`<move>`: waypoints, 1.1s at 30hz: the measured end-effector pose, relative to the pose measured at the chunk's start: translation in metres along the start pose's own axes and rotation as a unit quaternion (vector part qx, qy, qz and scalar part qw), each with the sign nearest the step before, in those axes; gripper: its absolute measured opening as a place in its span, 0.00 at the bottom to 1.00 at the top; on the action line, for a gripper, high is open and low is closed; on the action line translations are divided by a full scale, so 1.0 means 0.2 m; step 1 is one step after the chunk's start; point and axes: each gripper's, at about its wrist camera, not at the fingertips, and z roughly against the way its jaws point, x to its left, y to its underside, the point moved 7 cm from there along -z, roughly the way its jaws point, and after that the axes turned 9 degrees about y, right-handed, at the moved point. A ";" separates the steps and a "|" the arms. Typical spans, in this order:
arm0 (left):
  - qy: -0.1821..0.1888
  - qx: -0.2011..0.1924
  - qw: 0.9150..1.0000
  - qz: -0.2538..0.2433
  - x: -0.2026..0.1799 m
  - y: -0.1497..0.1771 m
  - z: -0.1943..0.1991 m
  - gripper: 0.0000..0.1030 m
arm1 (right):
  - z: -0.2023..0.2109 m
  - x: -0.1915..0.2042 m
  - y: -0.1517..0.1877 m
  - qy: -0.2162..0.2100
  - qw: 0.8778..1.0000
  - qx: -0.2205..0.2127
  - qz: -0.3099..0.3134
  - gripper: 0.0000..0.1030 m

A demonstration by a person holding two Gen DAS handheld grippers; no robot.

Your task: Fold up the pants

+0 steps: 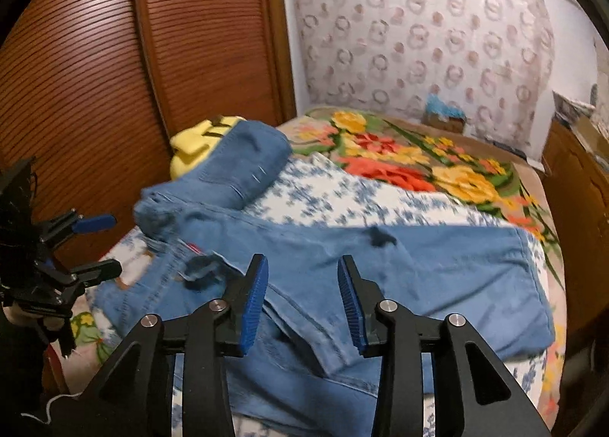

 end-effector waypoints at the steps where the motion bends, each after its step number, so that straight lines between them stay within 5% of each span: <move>1: 0.008 0.003 1.000 -0.003 -0.02 -0.01 -0.03 0.76 | -0.02 0.00 0.01 0.004 1.000 0.005 -0.003 0.40; 7: 0.027 0.025 0.999 -0.019 -0.12 -0.06 -0.21 0.59 | -0.08 0.02 0.08 0.010 0.999 0.034 -0.014 0.42; 18: 0.004 0.080 0.996 -0.042 -0.12 -0.05 -0.46 0.57 | -0.19 0.04 0.17 0.004 0.996 0.072 -0.049 0.44; 23: 0.021 0.092 0.995 -0.025 -0.11 -0.02 -0.51 0.16 | -0.25 0.06 0.16 -0.011 0.995 0.082 -0.057 0.44; 25: 0.032 0.090 0.995 -0.033 -0.14 -0.01 -0.49 0.11 | -0.26 0.03 0.16 -0.021 0.994 0.083 -0.066 0.44; 27: 0.029 0.082 0.995 -0.045 -0.17 -0.02 -0.46 0.09 | -0.28 0.02 0.14 -0.034 0.994 0.074 -0.074 0.31; 28: 0.034 0.073 0.996 -0.048 -0.18 -0.03 -0.42 0.08 | -0.27 0.01 0.12 -0.044 0.994 0.067 -0.076 0.15; 33: 0.051 0.023 0.998 -0.042 -0.23 -0.09 -0.18 0.06 | -0.11 0.00 -0.05 -0.045 0.997 0.007 -0.065 0.11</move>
